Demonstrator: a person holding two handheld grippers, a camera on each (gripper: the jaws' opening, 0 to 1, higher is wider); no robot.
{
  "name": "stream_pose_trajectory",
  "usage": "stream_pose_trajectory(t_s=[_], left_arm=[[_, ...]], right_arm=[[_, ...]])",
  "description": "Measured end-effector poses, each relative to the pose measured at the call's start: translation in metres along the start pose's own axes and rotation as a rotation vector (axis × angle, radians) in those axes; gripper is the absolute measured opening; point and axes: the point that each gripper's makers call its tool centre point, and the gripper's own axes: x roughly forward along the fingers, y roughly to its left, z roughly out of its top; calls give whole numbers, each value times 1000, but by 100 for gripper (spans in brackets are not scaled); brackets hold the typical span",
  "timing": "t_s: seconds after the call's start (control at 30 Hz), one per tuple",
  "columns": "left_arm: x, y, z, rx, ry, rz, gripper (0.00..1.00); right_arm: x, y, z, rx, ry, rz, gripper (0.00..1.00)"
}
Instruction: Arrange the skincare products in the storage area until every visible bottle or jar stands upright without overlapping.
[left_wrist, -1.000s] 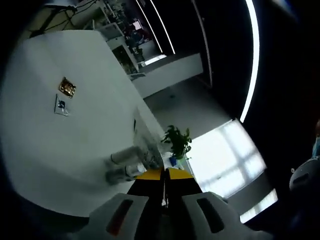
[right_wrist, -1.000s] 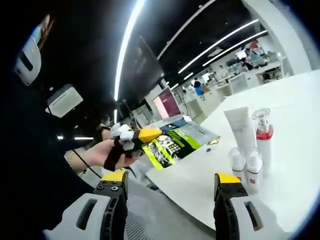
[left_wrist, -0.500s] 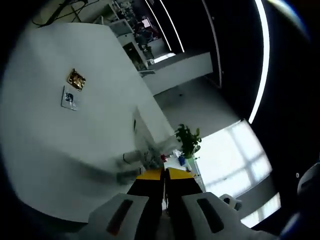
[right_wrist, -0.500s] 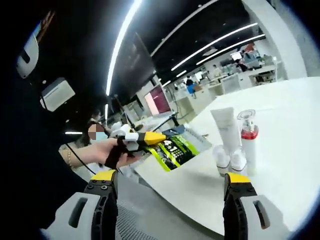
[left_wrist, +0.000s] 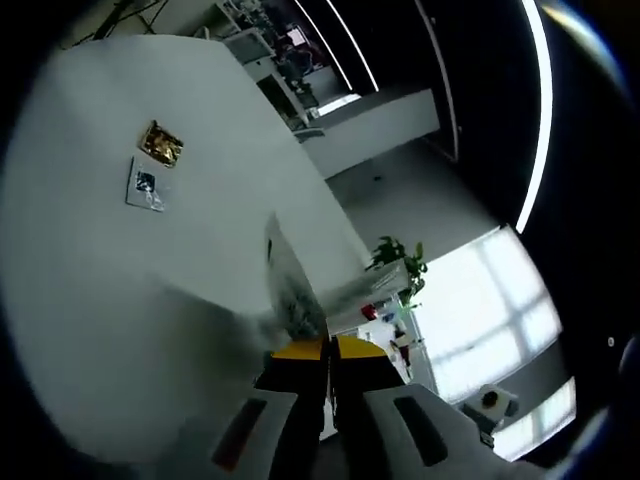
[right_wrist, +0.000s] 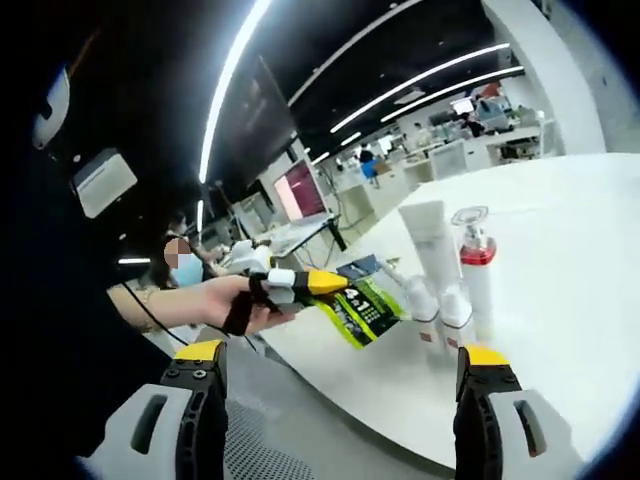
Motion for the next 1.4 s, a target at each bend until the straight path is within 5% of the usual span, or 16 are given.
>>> stream_pose_trajectory(t_s=[0.4,0.6,0.8,0.9,1.07,1.4], left_arm=[[19,-1,-27,7,36,52,0],[22,17,-22,4,21,85,0],[18,20,-39,-31,11,147,0],[19,27,-36,-55,7,148,0],[23,68,-19,-61,13,178,0],[19,90,-17,-34,45,246,2]], right_arm=[[-3,-6,-5,-15,2,-37,96],[-3,-7,-3,-9,-7,-44,96],[-4,-10,-2,3,-14,-48,95],[-4,-11,-3,3,-9,-48,95],[-4,-10,-4,1,-3,-45,95],[-4,-12,-5,5,0,-44,96]])
